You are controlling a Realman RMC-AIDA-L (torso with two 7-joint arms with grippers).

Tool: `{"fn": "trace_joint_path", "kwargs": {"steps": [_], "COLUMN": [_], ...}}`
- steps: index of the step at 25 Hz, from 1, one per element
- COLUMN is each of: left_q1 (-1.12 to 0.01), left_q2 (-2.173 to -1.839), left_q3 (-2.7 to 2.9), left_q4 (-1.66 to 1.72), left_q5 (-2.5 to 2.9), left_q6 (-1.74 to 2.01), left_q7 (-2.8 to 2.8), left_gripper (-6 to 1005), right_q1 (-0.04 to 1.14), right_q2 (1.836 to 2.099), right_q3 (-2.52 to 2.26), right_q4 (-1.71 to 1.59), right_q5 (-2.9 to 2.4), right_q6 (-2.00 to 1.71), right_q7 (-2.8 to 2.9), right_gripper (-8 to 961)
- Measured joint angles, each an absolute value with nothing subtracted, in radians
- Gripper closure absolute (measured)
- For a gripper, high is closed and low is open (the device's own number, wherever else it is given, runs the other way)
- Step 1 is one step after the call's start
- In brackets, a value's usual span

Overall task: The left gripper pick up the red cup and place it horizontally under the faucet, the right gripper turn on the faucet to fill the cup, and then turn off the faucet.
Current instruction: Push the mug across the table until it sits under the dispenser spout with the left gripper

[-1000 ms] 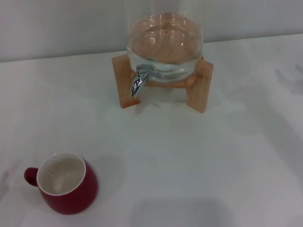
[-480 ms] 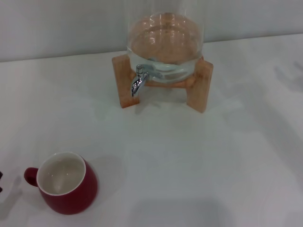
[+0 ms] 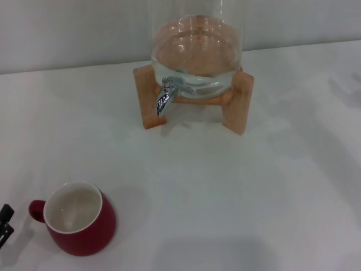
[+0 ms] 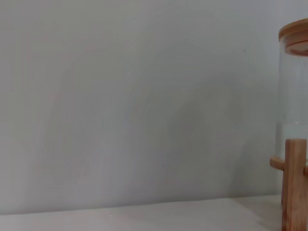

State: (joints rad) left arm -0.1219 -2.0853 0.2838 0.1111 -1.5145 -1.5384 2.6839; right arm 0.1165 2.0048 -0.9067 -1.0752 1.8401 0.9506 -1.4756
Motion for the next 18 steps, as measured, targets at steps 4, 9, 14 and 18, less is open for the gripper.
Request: {"fn": "trace_joint_path", "kwargs": {"steps": [4,9,14,18], "left_q1": [-0.11,-0.102,-0.107,-0.112], "left_q2": [-2.087,-2.087,-2.086,-2.084], "left_q3": [0.284,0.284,0.284,0.284], "left_q4": [0.108,0.096,0.08,0.059], "left_q5": [-1.513,-1.51,-1.491,-1.485], "left_q6": [-1.541,-1.533,-1.507,-1.491], "left_q7": [2.688,2.688,2.705,2.73], "left_gripper": [125,125,125,125], "right_q1": [0.117,0.123,0.128,0.129], "right_q2": [2.005,2.005,2.005,2.005], "right_q3": [-0.906,-0.906,-0.907,-0.906], "right_q4": [-1.075,-1.075,-1.075,-1.075], "right_q5": [1.842,1.843,1.842,1.841], "right_q6": [0.948,0.945,0.944,0.943], "right_q7": [-1.476,-1.476,-1.476,-1.476], "right_gripper": [203,203,203,203]}}
